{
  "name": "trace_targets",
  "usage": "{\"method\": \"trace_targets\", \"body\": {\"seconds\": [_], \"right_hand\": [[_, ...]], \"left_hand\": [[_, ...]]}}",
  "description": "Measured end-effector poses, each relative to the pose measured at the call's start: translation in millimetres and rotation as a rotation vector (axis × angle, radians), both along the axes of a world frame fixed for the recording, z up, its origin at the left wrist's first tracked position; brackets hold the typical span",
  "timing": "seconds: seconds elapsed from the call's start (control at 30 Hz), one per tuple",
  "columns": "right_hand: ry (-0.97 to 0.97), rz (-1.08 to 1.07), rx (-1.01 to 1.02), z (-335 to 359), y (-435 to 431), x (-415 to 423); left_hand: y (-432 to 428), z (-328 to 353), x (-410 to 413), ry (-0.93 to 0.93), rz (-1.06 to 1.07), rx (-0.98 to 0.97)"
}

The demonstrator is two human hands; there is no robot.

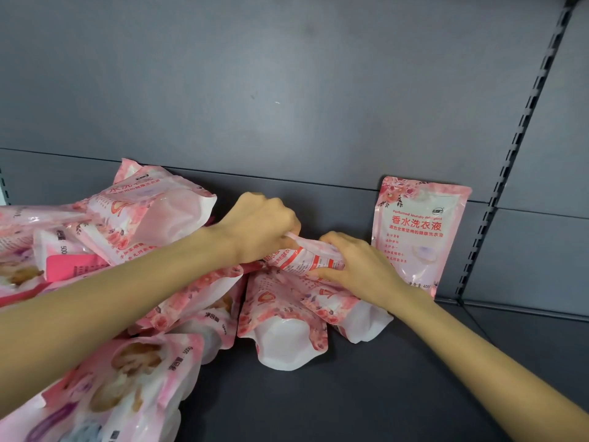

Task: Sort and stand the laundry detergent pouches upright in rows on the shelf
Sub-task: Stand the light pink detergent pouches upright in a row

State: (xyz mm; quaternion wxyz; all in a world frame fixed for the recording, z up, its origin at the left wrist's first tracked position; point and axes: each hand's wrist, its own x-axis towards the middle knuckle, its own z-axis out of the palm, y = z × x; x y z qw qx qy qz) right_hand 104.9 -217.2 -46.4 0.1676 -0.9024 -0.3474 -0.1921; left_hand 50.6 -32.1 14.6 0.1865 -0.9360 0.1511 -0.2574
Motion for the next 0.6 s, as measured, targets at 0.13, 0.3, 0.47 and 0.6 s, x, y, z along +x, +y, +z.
{"method": "trace_targets", "body": {"seconds": [0.13, 0.3, 0.47, 0.6], "right_hand": [[-0.02, 0.006, 0.089, -4.9, -3.6, 2.0], [0.045, -0.026, 0.211, -4.8, -4.6, 7.2], [0.149, -0.072, 0.397, -3.3, -7.7, 12.7], [0.156, -0.105, 0.452, -5.0, -12.5, 15.2]], "left_hand": [[1.5, 6.8, 4.9, -0.001, 0.007, -0.091], [3.2, 9.9, 11.6, 0.044, -0.033, -0.268], [11.3, 5.4, 14.2, 0.157, -0.067, -0.543], [24.2, 0.4, 19.6, 0.225, -0.091, -0.708]]}}
